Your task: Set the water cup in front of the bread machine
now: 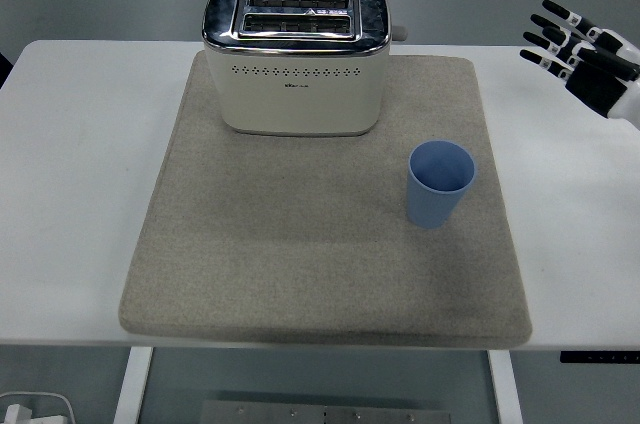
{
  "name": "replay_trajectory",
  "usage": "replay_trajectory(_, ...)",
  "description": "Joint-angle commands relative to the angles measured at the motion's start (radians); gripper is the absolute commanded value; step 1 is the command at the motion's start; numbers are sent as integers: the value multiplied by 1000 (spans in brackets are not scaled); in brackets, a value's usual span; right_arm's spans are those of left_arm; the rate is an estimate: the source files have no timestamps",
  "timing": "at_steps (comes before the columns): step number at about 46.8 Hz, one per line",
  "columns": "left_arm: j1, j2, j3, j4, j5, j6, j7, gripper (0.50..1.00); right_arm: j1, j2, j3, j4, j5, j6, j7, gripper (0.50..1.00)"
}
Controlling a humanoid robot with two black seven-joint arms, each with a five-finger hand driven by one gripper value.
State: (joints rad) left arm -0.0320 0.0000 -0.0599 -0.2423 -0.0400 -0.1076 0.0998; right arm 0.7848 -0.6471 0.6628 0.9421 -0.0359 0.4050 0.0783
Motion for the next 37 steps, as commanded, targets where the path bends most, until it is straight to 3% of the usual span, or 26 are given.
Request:
replay_trajectory(1,0,0,0,0,0,-1,0,1000,-32,-60,0,33,-2,80,0,928)
replay_trajectory(7,1,0,0,0,0,-1,1,1000,-70,-157,-3,95,-51,159,3,928)
replay_trajectory(12,0,0,0,0,0,-1,1,1000,-104,-216,-2,127,-154,206,46,928)
replay_trajectory(19,1,0,0,0,0,-1,0,1000,-145,-282,0,168,-248,206,113,928)
replay_trajectory(25,1,0,0,0,0,-1,1,1000,-173,-304,3,204,-285,206,167,928)
replay_trajectory(29,1,0,0,0,-1,-1,1,1000,-188,-307,14,224,-349,202,230,926)
replay_trajectory(33,1,0,0,0,0,-1,1,1000,-196,-307,15,237,-406,161,316,924)
replay_trajectory(37,1,0,0,0,-1,-1,1,1000,-208,-307,14,251,-458,114,362,924)
